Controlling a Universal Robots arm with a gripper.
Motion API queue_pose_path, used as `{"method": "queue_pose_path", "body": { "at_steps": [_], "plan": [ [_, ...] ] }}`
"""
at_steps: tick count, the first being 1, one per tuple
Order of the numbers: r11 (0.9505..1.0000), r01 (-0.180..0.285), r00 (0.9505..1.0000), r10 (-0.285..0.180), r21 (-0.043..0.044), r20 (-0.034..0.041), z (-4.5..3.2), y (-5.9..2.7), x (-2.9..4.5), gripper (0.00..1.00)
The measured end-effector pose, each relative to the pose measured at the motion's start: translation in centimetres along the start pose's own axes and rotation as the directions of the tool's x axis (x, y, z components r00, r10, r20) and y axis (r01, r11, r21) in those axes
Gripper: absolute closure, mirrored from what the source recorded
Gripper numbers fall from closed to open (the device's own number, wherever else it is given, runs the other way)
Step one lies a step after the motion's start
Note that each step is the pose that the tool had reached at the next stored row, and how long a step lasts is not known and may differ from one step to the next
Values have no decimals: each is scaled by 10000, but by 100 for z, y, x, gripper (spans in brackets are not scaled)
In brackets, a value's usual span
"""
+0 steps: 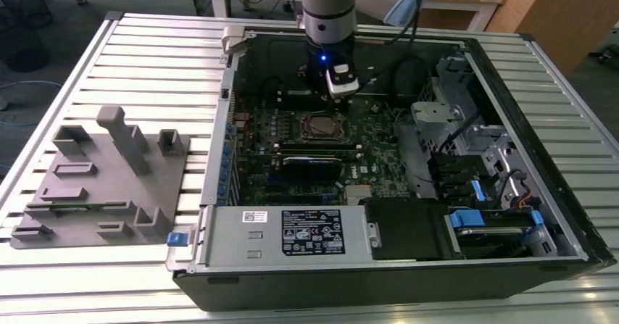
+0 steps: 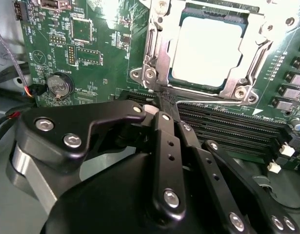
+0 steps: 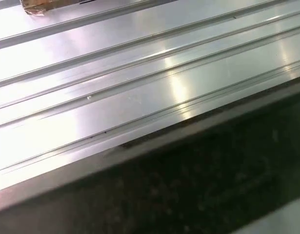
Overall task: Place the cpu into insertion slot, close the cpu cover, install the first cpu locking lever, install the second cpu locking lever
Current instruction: 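Install the first cpu locking lever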
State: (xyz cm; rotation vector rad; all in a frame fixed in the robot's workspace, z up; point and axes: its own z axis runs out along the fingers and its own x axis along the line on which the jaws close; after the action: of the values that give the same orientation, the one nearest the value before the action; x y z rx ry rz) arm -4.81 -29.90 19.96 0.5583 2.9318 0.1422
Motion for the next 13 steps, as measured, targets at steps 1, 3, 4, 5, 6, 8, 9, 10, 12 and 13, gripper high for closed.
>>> {"method": "queue_pose_path", "body": {
  "at_steps": [1, 3, 4, 5, 6, 8, 9, 10, 12, 13],
  "plan": [
    [10000, 0, 10000, 0, 0, 0, 0, 5, 4, 89],
    [10000, -2, 10000, 2, 0, 1, 0, 13, 11, 89],
    [10000, -4, 10000, 4, 1, 1, 0, 15, 13, 89],
    [10000, -9, 10000, 9, 1, 2, 0, 17, 15, 89],
    [10000, -20, 10000, 20, 3, 3, 0, 17, 15, 89],
    [10000, -85, 10000, 85, 8, 12, 1, 19, 16, 89],
    [9999, -134, 9999, 134, 16, 18, 1, 19, 16, 89],
    [9998, -186, 9998, 186, 23, 24, 0, 19, 16, 89],
    [9994, -341, 9994, 341, 43, 44, 1, 20, 16, 89],
    [9991, -425, 9991, 425, 54, 55, 1, 19, 16, 89]
  ]
}}
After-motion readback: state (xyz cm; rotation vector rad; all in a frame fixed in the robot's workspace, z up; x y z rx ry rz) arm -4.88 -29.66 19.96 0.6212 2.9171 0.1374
